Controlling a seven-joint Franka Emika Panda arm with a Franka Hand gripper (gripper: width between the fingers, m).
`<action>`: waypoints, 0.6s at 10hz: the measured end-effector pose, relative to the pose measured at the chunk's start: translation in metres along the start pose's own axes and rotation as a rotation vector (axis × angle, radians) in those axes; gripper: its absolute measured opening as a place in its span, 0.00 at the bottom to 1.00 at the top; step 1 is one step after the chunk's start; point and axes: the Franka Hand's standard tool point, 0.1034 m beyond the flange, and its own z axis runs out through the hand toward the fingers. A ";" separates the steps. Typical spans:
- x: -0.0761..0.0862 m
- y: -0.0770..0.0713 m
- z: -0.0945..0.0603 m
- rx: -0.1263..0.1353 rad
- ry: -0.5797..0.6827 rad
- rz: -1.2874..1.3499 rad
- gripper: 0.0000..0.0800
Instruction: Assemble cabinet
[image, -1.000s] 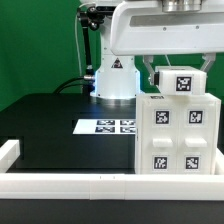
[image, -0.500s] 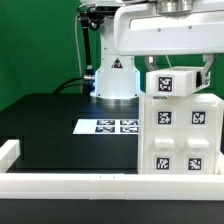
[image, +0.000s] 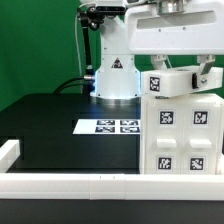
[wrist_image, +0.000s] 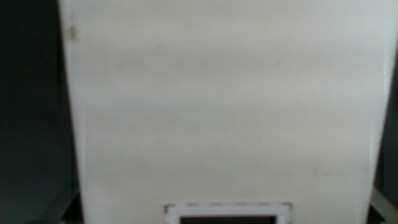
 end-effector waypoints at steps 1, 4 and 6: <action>-0.001 0.000 0.001 0.002 -0.003 0.116 0.67; 0.000 0.000 0.002 0.046 -0.009 0.445 0.67; 0.000 0.000 0.002 0.046 -0.009 0.434 0.72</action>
Offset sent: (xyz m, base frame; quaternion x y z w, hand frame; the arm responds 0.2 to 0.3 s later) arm -0.0052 0.0005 -0.0038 0.0310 -0.0067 0.2911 0.9562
